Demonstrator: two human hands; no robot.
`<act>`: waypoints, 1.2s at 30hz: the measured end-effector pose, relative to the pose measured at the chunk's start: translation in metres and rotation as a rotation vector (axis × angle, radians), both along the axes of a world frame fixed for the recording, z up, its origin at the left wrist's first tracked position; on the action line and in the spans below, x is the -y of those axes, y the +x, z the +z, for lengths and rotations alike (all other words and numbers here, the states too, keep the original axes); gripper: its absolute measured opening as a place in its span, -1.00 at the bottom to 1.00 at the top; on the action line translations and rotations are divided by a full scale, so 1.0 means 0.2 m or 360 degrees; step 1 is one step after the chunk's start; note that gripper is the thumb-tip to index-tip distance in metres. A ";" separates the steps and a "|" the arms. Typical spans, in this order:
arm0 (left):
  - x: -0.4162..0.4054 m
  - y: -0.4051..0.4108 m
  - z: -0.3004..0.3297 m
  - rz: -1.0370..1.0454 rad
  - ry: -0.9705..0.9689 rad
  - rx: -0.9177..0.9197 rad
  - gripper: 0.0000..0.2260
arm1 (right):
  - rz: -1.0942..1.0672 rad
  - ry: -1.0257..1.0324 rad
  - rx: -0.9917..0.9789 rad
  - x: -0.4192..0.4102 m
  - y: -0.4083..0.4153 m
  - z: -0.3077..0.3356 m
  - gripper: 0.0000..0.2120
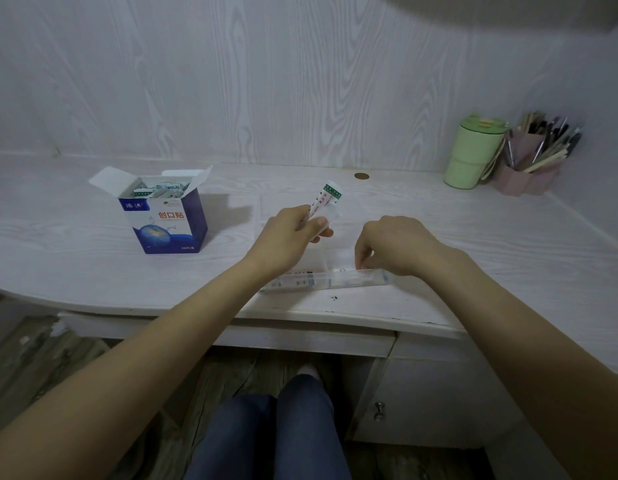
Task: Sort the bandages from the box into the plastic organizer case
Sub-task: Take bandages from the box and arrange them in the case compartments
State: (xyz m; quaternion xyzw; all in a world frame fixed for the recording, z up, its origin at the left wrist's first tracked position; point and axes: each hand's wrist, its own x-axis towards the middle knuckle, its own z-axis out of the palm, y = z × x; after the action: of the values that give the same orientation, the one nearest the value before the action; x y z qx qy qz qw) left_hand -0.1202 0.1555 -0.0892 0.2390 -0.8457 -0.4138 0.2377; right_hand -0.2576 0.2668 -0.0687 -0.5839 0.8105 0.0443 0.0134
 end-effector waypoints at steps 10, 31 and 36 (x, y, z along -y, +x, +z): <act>0.00 0.02 0.01 -0.0018 0.0051 -0.0026 -0.79 | -0.0067 -0.0081 0.0391 -0.01 0.01 -0.03 -0.75; 0.10 0.35 0.08 0.0042 0.0579 -0.0143 -0.78 | -0.0401 -0.1234 0.2126 0.11 0.28 0.04 -0.97; 0.14 0.40 0.06 0.0089 0.0517 -0.0173 -0.81 | -0.0368 -0.1168 0.2685 0.14 0.29 0.03 -0.85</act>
State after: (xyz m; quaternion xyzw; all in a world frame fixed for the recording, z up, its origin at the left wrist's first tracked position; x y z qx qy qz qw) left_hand -0.0401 0.1285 -0.0765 0.2749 -0.7466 -0.5506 0.2527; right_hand -0.1998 0.2396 -0.0631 -0.3061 0.5488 -0.6564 0.4174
